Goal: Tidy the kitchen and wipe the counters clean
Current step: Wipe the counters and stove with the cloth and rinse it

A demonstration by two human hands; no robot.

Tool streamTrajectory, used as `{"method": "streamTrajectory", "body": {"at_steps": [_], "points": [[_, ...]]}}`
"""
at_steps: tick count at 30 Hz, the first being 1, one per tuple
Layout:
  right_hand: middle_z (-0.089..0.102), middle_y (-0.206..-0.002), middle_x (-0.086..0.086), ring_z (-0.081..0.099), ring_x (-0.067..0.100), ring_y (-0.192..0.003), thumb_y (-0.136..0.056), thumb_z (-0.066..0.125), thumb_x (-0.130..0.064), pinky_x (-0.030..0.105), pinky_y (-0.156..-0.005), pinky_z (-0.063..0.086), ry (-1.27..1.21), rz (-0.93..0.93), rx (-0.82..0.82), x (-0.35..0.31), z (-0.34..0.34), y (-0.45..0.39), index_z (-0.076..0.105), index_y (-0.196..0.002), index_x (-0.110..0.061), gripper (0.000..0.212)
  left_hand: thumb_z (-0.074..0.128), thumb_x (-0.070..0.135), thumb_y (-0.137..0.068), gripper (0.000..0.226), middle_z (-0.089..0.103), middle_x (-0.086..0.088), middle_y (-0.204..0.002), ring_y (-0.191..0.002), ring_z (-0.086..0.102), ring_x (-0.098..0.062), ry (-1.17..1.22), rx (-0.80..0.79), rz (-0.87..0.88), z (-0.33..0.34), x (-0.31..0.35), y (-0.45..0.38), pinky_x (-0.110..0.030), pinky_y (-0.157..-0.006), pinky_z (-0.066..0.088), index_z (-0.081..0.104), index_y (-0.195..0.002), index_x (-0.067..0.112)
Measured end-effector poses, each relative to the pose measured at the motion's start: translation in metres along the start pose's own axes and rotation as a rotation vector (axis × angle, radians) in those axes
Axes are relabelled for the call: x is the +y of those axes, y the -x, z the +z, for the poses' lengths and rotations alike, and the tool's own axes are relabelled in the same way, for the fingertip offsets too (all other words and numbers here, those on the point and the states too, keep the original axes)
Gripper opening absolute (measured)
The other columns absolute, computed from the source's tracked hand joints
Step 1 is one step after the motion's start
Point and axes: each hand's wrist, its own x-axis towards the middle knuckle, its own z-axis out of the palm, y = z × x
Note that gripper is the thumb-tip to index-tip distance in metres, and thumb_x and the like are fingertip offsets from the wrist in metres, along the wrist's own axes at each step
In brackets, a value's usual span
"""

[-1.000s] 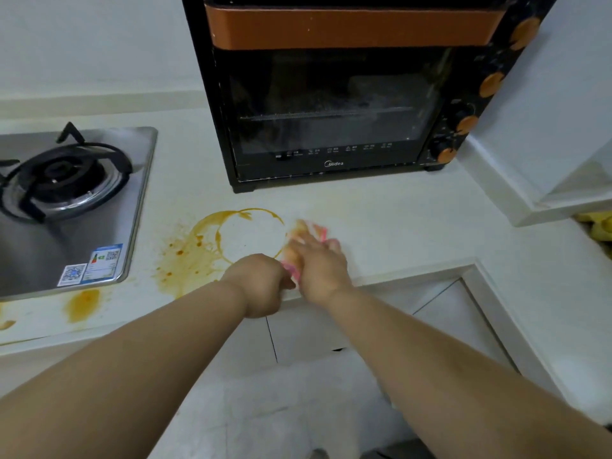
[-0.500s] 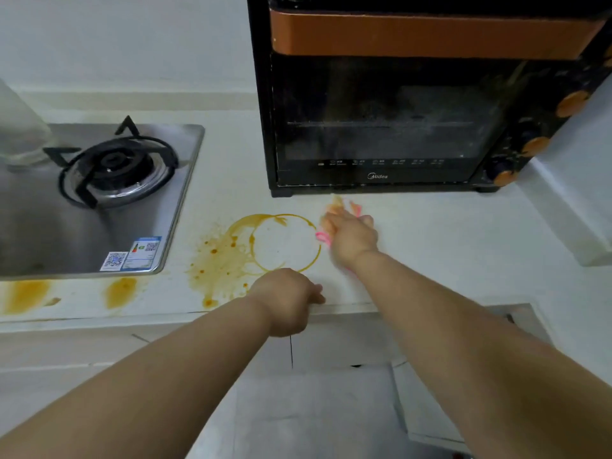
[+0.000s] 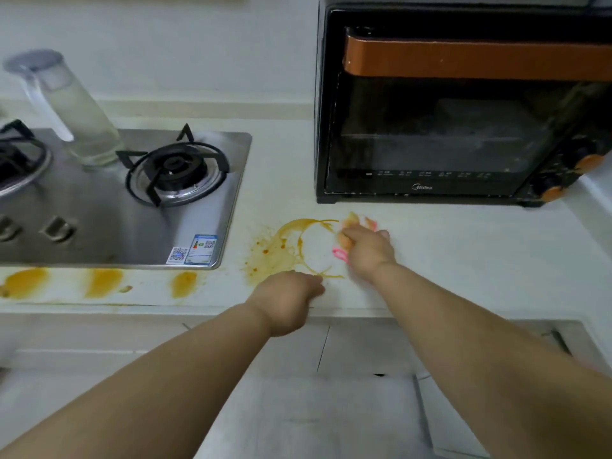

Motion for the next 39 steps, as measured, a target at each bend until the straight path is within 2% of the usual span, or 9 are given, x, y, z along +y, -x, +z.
{"method": "streamTrajectory", "body": {"at_steps": [5,11,19,23,26,30,33,35,39], "points": [[0.048,-0.143,-0.004,0.043,0.023,-0.114,-0.091,0.056,-0.022,0.025,-0.106,0.034,-0.033,-0.210,-0.006,-0.008,0.039,0.047,0.055,-0.132,-0.032,0.042,0.048,0.015,-0.087,0.029,0.059,0.005,-0.116,-0.111,0.056,-0.021,-0.071,0.151,-0.195,-0.009,-0.040,0.040,-0.026,-0.078,0.045,0.061,-0.111,0.026],[0.046,-0.133,0.013,0.036,0.033,-0.123,-0.090,0.058,-0.023,0.033,-0.099,0.036,-0.082,0.392,0.252,0.006,0.010,0.023,0.061,-0.111,-0.025,0.022,0.045,0.012,-0.087,0.025,0.053,-0.002,-0.111,-0.107,0.053,-0.024,-0.172,0.073,-0.368,-0.009,-0.083,0.076,-0.030,-0.069,0.041,0.062,-0.104,0.018],[0.040,-0.148,-0.014,0.038,0.024,-0.117,-0.088,0.062,-0.020,0.025,-0.106,0.031,0.005,-0.191,0.067,-0.074,0.087,0.075,0.053,-0.133,-0.033,0.048,0.046,0.013,-0.088,0.038,0.054,0.000,-0.123,-0.115,0.053,-0.025,-0.224,0.011,-0.306,-0.019,-0.097,0.077,-0.030,-0.088,0.047,0.062,-0.121,0.024],[0.047,-0.139,0.015,0.045,0.032,-0.121,-0.089,0.053,-0.015,0.033,-0.101,0.037,0.087,0.000,0.171,-0.030,0.050,0.084,0.050,-0.136,-0.031,0.050,0.045,0.011,-0.086,0.031,0.053,-0.003,-0.117,-0.108,0.054,-0.027,-0.275,-0.027,-0.259,-0.017,-0.096,0.084,-0.030,-0.073,0.041,0.061,-0.111,0.019],[0.045,-0.138,0.015,0.041,0.032,-0.125,-0.089,0.054,-0.018,0.035,-0.104,0.034,0.196,0.169,0.260,-0.026,0.042,0.064,0.057,-0.126,-0.022,0.037,0.045,0.009,-0.085,0.031,0.052,-0.004,-0.116,-0.107,0.054,-0.026,-0.286,-0.034,-0.242,-0.017,-0.096,0.085,-0.030,-0.071,0.039,0.060,-0.111,0.018],[0.055,-0.125,0.000,0.054,0.014,-0.091,-0.082,0.060,-0.021,0.016,-0.097,0.040,0.184,-0.008,0.230,-0.092,0.098,0.062,0.057,-0.093,-0.030,0.015,0.045,0.010,-0.086,0.031,0.053,-0.004,-0.116,-0.107,0.055,-0.027,-0.317,-0.015,-0.226,-0.017,-0.098,0.084,-0.030,-0.071,0.040,0.061,-0.112,0.018],[0.056,-0.096,-0.013,0.047,0.025,-0.094,-0.087,0.057,-0.021,0.035,-0.095,0.040,0.043,-0.207,0.145,-0.124,0.122,0.096,0.063,-0.109,-0.028,0.024,0.045,0.011,-0.086,0.031,0.054,-0.004,-0.116,-0.109,0.056,-0.027,-0.335,-0.011,-0.216,-0.016,-0.098,0.084,-0.029,-0.073,0.041,0.061,-0.112,0.019],[0.039,-0.081,-0.014,0.047,0.028,-0.100,-0.091,0.056,-0.024,0.028,-0.094,0.038,0.098,-0.302,0.151,-0.106,0.111,0.109,0.065,-0.116,-0.030,0.027,0.046,0.012,-0.086,0.032,0.054,-0.004,-0.117,-0.110,0.055,-0.027,-0.335,-0.016,-0.208,-0.016,-0.098,0.084,-0.030,-0.075,0.043,0.061,-0.114,0.019],[0.058,-0.103,0.012,0.050,0.031,-0.102,-0.080,0.047,-0.040,0.023,-0.077,0.032,0.345,-0.162,0.277,-0.031,0.070,0.104,0.065,-0.111,-0.029,0.038,0.046,0.011,-0.086,0.033,0.054,-0.004,-0.117,-0.109,0.055,-0.026,-0.321,-0.028,-0.193,-0.015,-0.101,0.084,-0.030,-0.074,0.042,0.060,-0.115,0.018]]}}
